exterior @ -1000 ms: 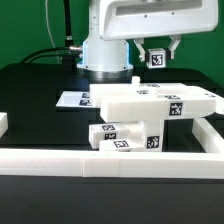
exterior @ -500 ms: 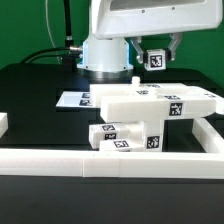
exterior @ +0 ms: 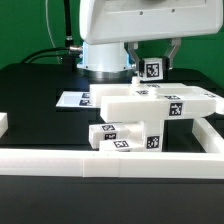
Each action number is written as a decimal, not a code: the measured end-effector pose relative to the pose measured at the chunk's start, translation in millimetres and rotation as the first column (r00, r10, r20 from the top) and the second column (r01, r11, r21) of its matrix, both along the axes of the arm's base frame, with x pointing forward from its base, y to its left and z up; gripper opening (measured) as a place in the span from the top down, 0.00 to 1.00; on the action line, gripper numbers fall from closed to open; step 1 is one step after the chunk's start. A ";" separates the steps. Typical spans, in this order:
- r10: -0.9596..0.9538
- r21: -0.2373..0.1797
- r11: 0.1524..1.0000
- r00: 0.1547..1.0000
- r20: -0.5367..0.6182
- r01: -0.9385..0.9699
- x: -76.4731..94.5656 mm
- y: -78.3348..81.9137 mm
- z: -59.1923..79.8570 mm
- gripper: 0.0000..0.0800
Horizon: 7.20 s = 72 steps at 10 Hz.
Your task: Assemble chair
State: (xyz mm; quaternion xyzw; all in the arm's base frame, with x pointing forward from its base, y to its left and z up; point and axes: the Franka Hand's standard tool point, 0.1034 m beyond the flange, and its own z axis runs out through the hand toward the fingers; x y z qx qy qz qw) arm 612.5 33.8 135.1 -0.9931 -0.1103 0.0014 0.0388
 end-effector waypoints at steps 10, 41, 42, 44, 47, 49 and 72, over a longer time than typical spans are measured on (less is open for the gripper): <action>0.087 -0.020 0.996 0.996 -0.027 -0.087 29.1 -0.6 -6.3 0.64; -0.001 -0.031 1.000 0.997 0.073 0.004 25.3 0.1 -13.2 0.43; -0.006 -0.030 1.000 0.997 0.072 0.008 25.8 -1.3 -11.0 0.25; -0.008 -0.029 1.000 0.997 0.076 0.010 25.0 -2.9 -7.7 0.20; -0.013 -0.028 0.999 0.997 0.079 0.015 19.8 -3.5 -5.9 0.19; -0.040 -0.012 0.999 0.997 0.068 0.041 18.8 -6.1 -8.4 0.19; -0.864 0.074 0.491 0.496 -0.085 0.868 23.9 -23.2 -15.9 0.64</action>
Offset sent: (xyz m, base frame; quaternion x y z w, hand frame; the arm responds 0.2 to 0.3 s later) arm 0.0000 0.0000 0.0000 0.0000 0.0000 0.0000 1.0000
